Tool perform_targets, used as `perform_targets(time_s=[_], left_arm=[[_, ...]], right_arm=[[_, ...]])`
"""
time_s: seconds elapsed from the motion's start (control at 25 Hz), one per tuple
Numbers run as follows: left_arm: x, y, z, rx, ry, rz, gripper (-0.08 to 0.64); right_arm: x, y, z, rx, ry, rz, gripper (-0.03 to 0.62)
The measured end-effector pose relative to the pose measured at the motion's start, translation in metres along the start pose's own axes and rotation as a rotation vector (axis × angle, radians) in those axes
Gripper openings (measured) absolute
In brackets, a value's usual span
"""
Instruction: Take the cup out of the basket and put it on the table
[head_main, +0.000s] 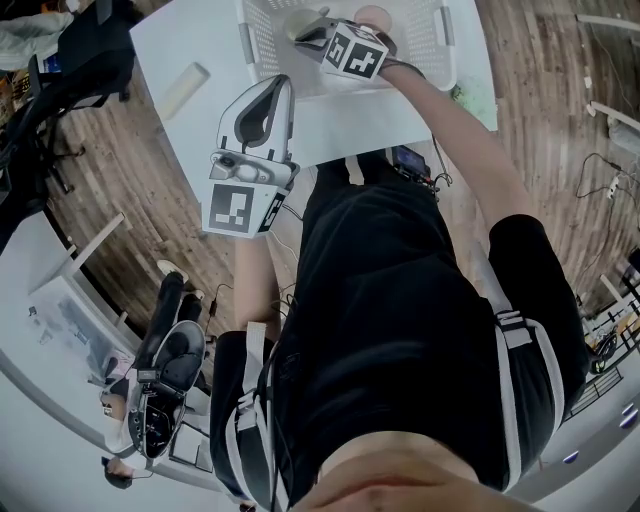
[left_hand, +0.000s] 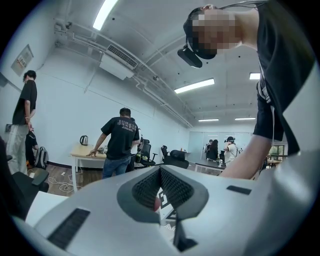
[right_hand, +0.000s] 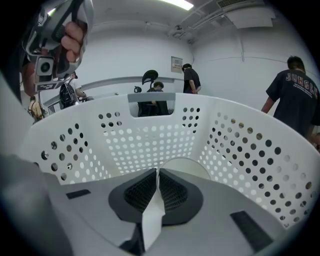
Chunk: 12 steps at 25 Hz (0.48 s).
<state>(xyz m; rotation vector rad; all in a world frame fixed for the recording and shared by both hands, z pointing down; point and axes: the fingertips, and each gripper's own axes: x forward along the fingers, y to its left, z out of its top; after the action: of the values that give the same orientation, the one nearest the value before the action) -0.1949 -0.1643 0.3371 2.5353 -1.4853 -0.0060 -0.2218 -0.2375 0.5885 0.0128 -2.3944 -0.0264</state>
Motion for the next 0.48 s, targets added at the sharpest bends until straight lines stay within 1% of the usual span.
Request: perform_targets(time_s=[0.24, 0.36, 0.48], left_arm=[[-0.006, -0.005, 0.004, 0.010, -0.012, 0.004, 0.017], [-0.007, -0.010, 0.007, 0.018, -0.021, 0.001, 0.017], [-0.010, -0.016, 0.012, 0.029, -0.034, -0.002, 0.017]], right_arm=[[-0.035, -0.004, 0.033, 0.015, -0.108, -0.047, 0.034], [-0.063, -0.006, 0.058, 0.015, -0.172, -0.080, 0.034], [-0.096, -0.002, 0.081, 0.005, -0.219, -0.095, 0.032]])
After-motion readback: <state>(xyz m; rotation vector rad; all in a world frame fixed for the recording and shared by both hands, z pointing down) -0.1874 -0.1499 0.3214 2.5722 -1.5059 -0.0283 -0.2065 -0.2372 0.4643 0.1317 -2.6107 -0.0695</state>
